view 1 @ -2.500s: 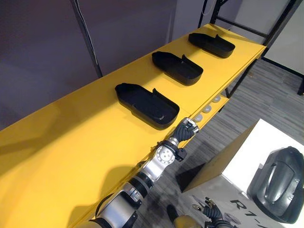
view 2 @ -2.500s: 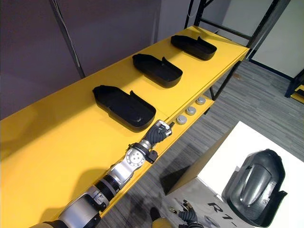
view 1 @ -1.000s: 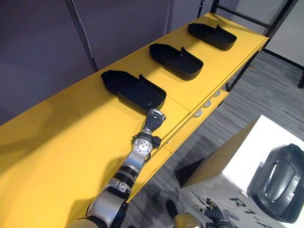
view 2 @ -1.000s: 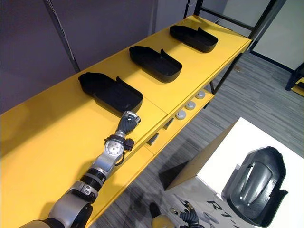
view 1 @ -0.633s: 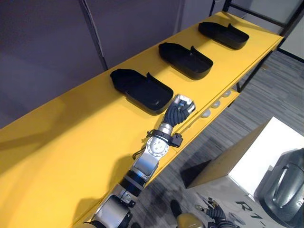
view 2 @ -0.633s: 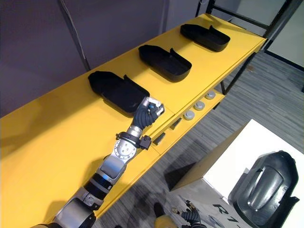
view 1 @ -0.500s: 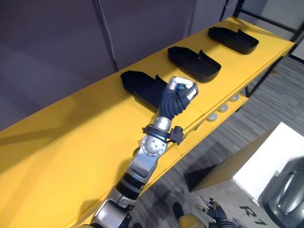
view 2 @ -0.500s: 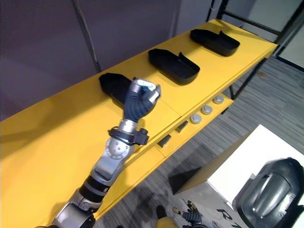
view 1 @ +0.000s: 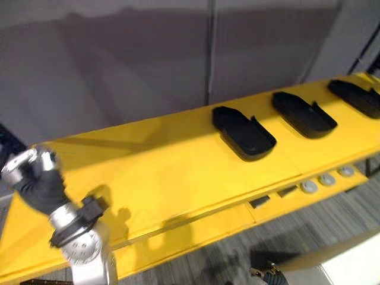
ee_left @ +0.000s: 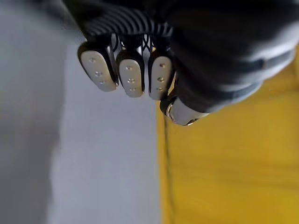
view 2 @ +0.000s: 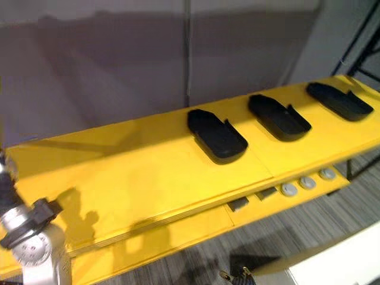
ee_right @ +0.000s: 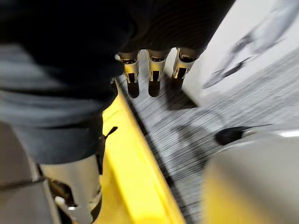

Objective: Walk over and take plastic housings, then place them on the shelf

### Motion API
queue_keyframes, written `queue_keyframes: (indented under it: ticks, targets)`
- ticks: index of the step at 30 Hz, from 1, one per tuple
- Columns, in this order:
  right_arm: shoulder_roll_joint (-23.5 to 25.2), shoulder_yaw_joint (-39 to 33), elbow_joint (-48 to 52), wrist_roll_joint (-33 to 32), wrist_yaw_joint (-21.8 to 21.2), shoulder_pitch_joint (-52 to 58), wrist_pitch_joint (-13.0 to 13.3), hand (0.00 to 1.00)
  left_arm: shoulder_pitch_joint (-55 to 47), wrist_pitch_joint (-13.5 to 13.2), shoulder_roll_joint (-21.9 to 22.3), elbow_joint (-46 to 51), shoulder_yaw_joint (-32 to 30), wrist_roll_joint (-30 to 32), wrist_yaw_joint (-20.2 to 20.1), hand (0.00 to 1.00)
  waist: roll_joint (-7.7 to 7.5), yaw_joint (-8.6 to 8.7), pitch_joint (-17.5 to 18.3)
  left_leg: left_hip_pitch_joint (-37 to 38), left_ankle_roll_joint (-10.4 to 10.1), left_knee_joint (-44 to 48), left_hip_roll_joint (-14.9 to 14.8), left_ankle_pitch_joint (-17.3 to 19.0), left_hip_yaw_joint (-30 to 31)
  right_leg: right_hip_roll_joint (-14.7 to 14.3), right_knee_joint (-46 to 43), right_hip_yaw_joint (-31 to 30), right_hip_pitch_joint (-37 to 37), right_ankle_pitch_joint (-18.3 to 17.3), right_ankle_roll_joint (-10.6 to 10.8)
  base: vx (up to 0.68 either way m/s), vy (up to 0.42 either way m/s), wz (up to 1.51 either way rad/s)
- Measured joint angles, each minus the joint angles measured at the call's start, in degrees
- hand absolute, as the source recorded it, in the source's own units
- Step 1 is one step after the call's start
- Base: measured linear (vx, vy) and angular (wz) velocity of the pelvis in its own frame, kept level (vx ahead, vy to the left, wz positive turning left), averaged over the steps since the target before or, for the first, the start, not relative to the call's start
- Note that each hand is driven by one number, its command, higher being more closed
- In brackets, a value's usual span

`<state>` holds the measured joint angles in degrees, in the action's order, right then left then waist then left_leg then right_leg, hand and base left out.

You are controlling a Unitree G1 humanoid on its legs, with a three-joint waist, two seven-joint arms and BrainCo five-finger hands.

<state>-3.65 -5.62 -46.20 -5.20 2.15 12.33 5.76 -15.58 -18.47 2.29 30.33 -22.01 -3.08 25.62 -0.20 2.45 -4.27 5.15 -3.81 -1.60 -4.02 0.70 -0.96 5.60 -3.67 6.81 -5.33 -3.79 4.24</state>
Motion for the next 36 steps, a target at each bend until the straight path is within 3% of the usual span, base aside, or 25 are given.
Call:
queue_keyframes:
  ticks: [3,7,10,15,16,19,28,33,36]
  targets:
    - [2.3,0.5,0.9,0.0,0.0,-0.4,0.0,0.0,-4.9,2.0,1.6,-5.0,-3.3,0.1,0.6,1.0,-0.47,-1.15,1.1,-0.1,0.1,0.2,0.3,0.2,1.5,0.4,-0.5,1.8,-0.8,-0.8,0.1,0.01,-0.012,0.36]
    - [4.1,2.1,2.9,0.1,0.0,-0.9,0.0,0.0,-10.3,7.8,3.9,-19.9,-9.3,-0.3,1.6,1.0,-1.14,-1.98,2.4,-1.9,0.0,1.8,0.9,0.4,4.5,1.2,-2.0,4.9,-0.7,-2.1,0.2,0.0,-0.017,0.36]
    - [4.1,2.3,3.1,0.1,0.1,-1.0,0.0,0.0,-11.6,9.1,4.6,-29.3,-11.4,-1.9,1.4,1.0,-1.48,-3.19,2.3,-2.1,0.2,2.5,1.2,0.7,4.9,1.4,-2.0,5.3,-1.2,-2.2,0.3,0.0,-0.01,0.14]
    - [4.3,2.4,3.9,0.0,0.5,-1.0,0.0,0.0,-11.3,10.7,4.5,-47.9,-12.5,-6.3,-0.7,1.0,-2.01,-3.33,2.5,-1.9,0.6,4.0,1.8,1.8,6.1,2.4,-3.7,7.7,-2.2,-4.0,0.4,-0.02,-0.011,0.22]
    - [4.3,2.4,4.7,0.0,0.7,-1.0,0.0,0.0,-10.9,11.1,4.3,-53.0,-12.5,-7.0,-1.2,0.0,-2.14,-3.36,2.6,-2.0,0.5,4.1,1.9,1.8,6.1,2.5,-3.7,7.9,-2.3,-4.0,0.5,-0.02,-0.01,0.09]
    - [4.3,2.4,5.2,0.0,1.3,-1.1,0.0,0.0,-9.9,12.1,3.7,-63.0,-11.0,-8.8,-3.5,0.0,-2.39,-3.37,2.7,-2.7,0.5,4.8,2.1,1.8,6.1,2.7,-3.7,8.2,-2.4,-4.1,0.6,0.0,0.0,0.04]
    - [4.3,1.8,5.2,-1.2,1.4,-1.1,0.0,0.0,-0.7,12.7,0.9,-70.3,1.2,-5.5,-14.8,0.0,-2.22,-2.95,2.5,-3.9,0.5,7.0,2.4,3.4,5.1,3.3,-3.8,8.1,-2.3,-4.1,0.7,-0.01,0.007,0.0]
    - [4.0,0.9,5.2,-1.3,2.3,-1.1,0.0,0.0,1.2,12.6,0.3,-70.3,6.3,-2.3,-17.0,0.0,-1.73,-1.2,2.1,-3.9,0.2,7.9,2.1,4.2,2.5,3.7,-4.0,7.2,-2.2,-4.4,1.2,0.01,0.014,-0.09]
    - [4.2,-1.2,5.2,-1.2,2.4,-1.3,0.0,0.0,1.5,12.6,0.1,-70.3,9.0,-0.6,-17.6,0.0,-1.09,-1.22,1.8,-3.7,0.5,8.1,2.0,4.7,1.2,3.7,-4.0,6.1,-1.8,-4.6,1.4,0.03,0.014,-0.2]
